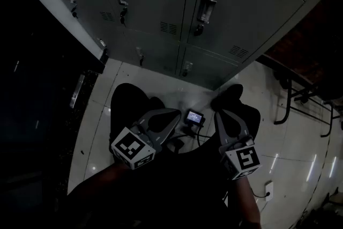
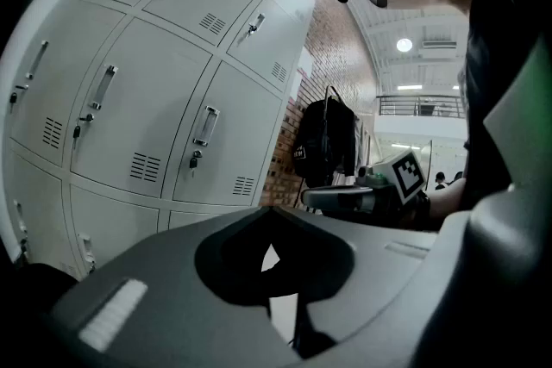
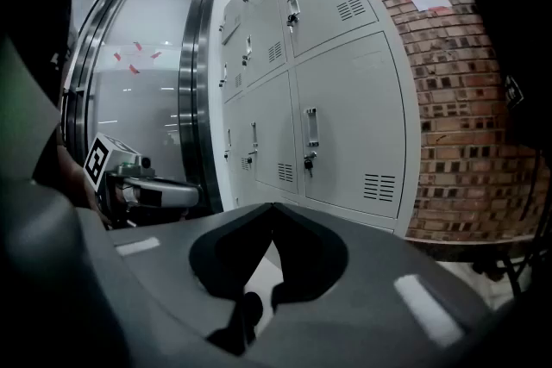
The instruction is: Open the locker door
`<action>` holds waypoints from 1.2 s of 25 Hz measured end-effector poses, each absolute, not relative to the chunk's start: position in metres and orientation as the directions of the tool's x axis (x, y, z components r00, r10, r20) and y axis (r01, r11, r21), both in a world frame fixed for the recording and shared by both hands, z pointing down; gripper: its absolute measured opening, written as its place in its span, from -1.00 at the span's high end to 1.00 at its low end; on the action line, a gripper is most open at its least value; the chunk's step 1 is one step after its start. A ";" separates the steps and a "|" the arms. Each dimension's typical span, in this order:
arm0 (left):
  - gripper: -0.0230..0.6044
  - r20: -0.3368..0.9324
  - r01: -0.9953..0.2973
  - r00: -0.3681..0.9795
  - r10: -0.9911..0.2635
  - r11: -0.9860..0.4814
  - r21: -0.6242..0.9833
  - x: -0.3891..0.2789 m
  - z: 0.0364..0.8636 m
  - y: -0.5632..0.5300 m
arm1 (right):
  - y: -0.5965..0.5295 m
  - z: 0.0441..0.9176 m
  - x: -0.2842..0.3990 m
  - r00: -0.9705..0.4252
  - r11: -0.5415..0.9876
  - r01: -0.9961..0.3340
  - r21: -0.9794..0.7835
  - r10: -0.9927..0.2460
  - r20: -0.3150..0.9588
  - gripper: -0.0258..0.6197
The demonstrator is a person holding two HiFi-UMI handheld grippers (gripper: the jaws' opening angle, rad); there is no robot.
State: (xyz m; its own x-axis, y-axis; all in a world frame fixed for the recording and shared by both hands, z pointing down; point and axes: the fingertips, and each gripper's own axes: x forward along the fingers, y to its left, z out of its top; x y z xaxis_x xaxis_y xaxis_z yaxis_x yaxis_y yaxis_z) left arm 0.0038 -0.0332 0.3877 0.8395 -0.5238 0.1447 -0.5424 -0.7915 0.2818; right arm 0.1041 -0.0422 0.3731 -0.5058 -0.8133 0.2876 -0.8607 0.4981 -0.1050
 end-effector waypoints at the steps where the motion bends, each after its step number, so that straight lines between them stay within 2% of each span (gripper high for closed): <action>1: 0.89 0.139 -0.543 0.839 -0.526 -0.792 0.279 0.003 0.387 -0.034 | -0.043 0.373 0.103 -0.510 0.504 -0.858 -0.101 -0.810 0.290 0.91; 10: 0.89 0.131 -0.554 0.831 -0.540 -0.786 0.274 -0.001 0.386 -0.037 | -0.061 0.391 0.080 -0.537 0.588 -0.809 0.023 -0.754 0.379 0.91; 20: 0.89 0.134 -0.562 0.825 -0.549 -0.773 0.294 -0.007 0.388 -0.041 | -0.131 0.399 0.051 -0.492 0.643 -0.710 0.287 -0.744 0.452 0.88; 26: 0.89 0.139 -0.555 0.830 -0.540 -0.773 0.308 -0.005 0.391 -0.039 | -0.180 0.414 0.051 -0.333 0.587 -0.621 0.520 -0.797 0.504 0.80; 30: 0.89 0.124 -0.556 0.828 -0.546 -0.775 0.302 -0.009 0.387 -0.044 | -0.223 0.412 0.061 -0.187 0.499 -0.503 0.706 -0.860 0.475 0.63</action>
State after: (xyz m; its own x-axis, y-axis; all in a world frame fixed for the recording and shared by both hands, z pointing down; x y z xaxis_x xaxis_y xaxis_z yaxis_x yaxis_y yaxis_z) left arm -0.0088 -0.0437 0.3872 0.8283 -0.5464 0.1240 -0.5560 -0.7745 0.3016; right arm 0.0605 -0.2231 0.4116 -0.1870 -0.8601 0.4746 -0.5033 0.4987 0.7056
